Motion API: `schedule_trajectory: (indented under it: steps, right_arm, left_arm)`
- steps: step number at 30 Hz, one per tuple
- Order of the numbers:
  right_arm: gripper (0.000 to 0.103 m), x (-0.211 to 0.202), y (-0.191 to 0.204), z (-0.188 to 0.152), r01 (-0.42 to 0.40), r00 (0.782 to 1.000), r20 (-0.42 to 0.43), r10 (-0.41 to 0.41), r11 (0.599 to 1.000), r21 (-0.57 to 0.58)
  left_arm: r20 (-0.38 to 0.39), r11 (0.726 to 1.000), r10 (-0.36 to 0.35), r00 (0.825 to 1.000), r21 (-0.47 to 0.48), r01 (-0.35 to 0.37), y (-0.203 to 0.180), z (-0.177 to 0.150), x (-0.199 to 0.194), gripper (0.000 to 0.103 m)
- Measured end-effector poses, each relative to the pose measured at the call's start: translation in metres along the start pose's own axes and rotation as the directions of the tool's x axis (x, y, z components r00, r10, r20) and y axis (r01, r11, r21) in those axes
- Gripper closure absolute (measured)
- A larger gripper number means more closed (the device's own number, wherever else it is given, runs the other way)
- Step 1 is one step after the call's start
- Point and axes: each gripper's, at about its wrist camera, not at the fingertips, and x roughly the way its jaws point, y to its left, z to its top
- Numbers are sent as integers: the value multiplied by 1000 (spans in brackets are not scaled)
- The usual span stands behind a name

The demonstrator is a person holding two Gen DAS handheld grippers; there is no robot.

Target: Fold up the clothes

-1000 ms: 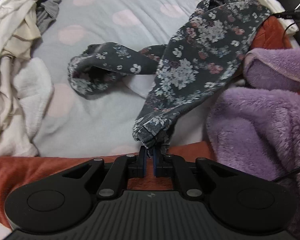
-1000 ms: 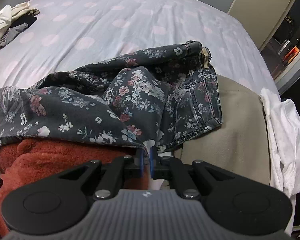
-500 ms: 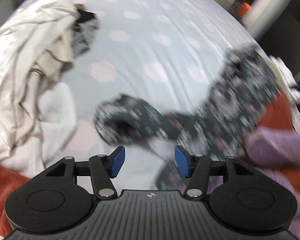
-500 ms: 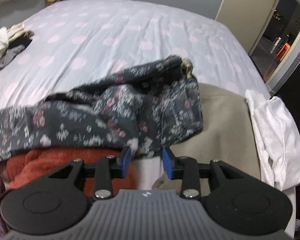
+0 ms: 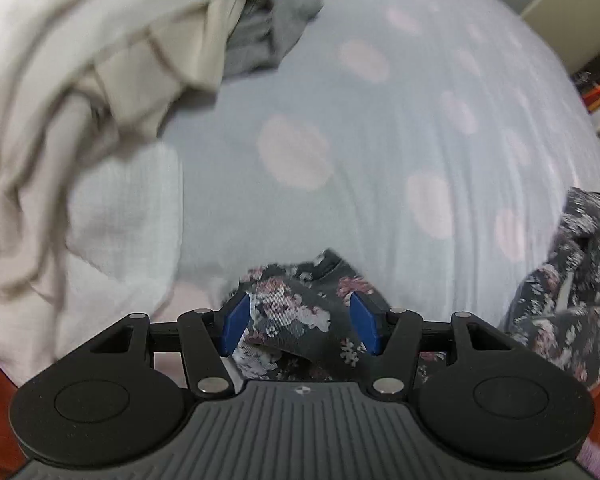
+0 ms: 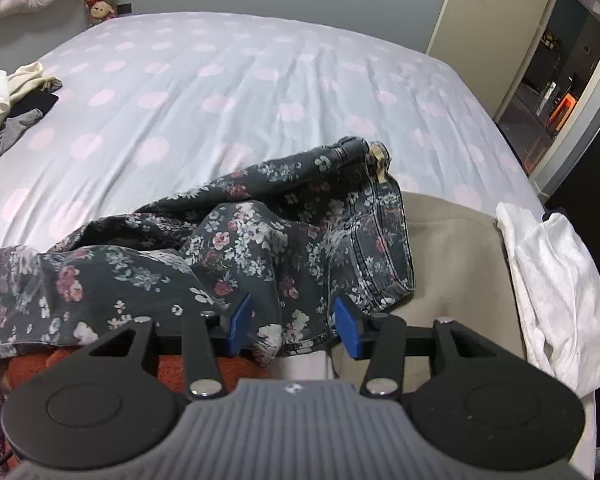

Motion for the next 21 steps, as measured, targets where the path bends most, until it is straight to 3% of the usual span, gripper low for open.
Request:
schedule_trajectory:
  steps: [2, 4, 7, 12, 17, 21]
  right_arm:
    - [48, 7, 0, 2, 0, 1000, -10, 0, 1000, 0]
    - [48, 16, 0, 7, 1, 1000, -20, -1, 1000, -9]
    - [48, 32, -7, 24, 4, 1000, -27, -4, 1000, -8]
    - [46, 68, -34, 73, 15, 1000, 3, -15, 999, 48]
    - [46, 107, -62, 125, 26, 999, 37, -30, 994, 105]
    - [46, 147, -69, 168, -22, 1000, 20, 20, 992, 124]
  left_arm:
    - [-28, 1000, 19, 999, -6, -19, 1, 0, 11, 54]
    - [-40, 999, 43, 998, 5, -43, 0, -2, 19, 78]
    - [-10, 996, 70, 997, 48, -70, -5, -1, 15, 92]
    - [131, 992, 36, 991, 117, -52, -23, 16, -25, 97]
    - [281, 987, 10, 960, 150, -54, -44, 39, -74, 98]
    - [361, 986, 15, 932, 149, -74, -58, 58, -99, 98]
